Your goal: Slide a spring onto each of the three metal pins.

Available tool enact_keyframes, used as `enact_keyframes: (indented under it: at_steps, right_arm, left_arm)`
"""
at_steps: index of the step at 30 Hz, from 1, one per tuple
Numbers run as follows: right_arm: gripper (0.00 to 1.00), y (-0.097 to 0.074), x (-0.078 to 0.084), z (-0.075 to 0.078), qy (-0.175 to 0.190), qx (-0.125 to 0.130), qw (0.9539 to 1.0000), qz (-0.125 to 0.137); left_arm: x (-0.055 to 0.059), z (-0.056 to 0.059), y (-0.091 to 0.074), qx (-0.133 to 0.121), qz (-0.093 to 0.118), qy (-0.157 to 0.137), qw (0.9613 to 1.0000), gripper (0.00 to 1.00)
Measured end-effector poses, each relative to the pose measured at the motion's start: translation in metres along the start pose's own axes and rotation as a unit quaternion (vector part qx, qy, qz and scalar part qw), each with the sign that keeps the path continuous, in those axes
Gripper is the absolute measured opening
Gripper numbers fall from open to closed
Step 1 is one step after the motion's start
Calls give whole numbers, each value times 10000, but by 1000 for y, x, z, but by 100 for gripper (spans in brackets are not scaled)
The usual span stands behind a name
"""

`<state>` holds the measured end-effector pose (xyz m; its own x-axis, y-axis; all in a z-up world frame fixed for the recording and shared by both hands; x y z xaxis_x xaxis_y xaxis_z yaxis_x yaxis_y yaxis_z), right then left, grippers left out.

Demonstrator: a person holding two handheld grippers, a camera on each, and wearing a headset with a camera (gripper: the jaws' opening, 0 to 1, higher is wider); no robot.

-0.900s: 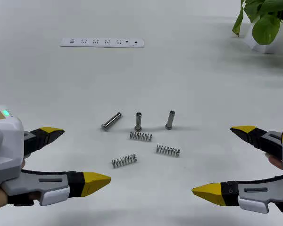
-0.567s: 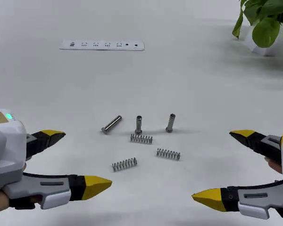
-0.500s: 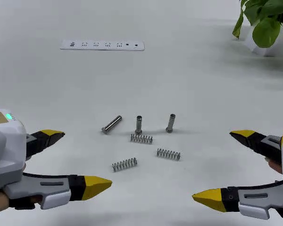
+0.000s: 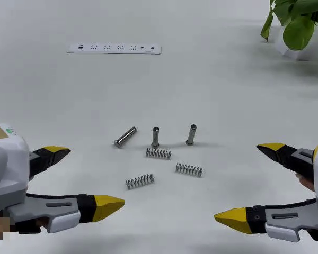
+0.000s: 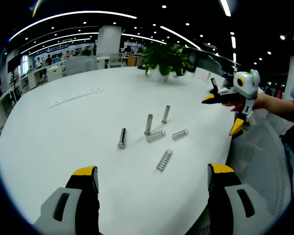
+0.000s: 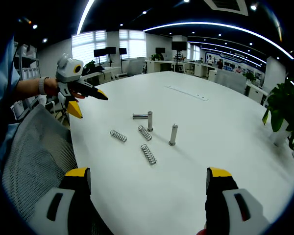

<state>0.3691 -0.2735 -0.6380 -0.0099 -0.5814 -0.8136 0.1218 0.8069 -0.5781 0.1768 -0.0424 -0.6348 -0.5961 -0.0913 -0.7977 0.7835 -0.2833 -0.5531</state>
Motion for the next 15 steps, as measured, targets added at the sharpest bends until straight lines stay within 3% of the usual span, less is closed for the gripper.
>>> enact_keyframes:
  at_steps: [15]
  right_arm:
    - [99, -1, 1, -3, 39, 1, 10000, 50]
  left_arm:
    - [2, -5, 2, -4, -148, -75, 9999, 95]
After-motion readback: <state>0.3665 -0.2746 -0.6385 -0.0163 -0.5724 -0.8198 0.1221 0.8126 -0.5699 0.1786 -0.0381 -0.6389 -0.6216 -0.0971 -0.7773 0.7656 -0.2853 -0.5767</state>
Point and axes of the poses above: the centre of the closed fingertips' face, and the gripper's own axes: y roughly forward along the fingers, z roughly to its right, x roughly out of its underside, the point moved 7 cm from there along -y, roughly backward along the fingers, and after that the axes turned 7 degrees about x, right-handed, at the moved point
